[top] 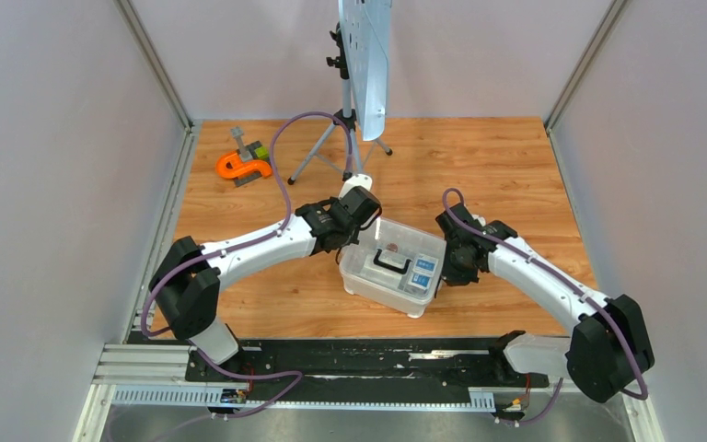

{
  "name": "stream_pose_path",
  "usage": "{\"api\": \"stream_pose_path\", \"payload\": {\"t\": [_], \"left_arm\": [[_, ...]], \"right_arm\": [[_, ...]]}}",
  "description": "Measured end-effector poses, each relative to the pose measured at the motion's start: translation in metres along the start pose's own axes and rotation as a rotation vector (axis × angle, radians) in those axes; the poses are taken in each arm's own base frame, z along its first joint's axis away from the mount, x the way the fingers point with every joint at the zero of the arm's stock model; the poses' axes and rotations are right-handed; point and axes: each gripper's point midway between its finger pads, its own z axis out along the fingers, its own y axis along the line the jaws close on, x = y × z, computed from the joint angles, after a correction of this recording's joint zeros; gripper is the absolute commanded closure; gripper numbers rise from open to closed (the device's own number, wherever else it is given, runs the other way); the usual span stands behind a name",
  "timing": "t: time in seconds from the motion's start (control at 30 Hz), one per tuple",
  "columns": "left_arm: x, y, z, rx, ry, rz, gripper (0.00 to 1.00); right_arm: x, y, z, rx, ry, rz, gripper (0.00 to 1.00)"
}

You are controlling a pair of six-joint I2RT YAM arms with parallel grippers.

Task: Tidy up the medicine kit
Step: Close the lid of the medicine box, then reset both arms

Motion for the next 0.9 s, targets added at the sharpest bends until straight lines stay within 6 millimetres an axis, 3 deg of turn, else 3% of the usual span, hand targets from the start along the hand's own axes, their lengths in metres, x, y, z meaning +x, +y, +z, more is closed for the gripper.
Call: {"api": "stream_pose_path", "payload": {"t": [0.17, 0.27, 0.33, 0.67, 0.73, 0.9], "left_arm": [[-0.002, 0.002, -0.002, -0.011, 0.001, 0.005, 0.91], [-0.003, 0.003, -0.005, -0.021, -0.002, 0.013, 0.75], [-0.003, 0.004, -0.006, -0.035, -0.004, 0.022, 0.69], [-0.006, 0.009, -0.016, -0.088, -0.017, 0.067, 0.65], [-0.006, 0.009, -0.016, -0.090, -0.018, 0.069, 0.64], [-0.006, 0.010, -0.022, -0.090, -0.023, 0.070, 0.57]], "right_arm": [[-0.004, 0.003, -0.006, -0.020, -0.037, -0.004, 1.00], [-0.009, 0.006, -0.011, -0.046, -0.082, -0.002, 1.00], [-0.013, 0.007, -0.016, -0.062, -0.115, 0.007, 0.95], [-0.033, 0.003, -0.031, -0.067, -0.249, 0.067, 0.79], [-0.035, 0.001, -0.032, -0.060, -0.263, 0.075, 0.71], [-0.039, -0.014, -0.036, -0.012, -0.314, 0.100, 0.31]]}}
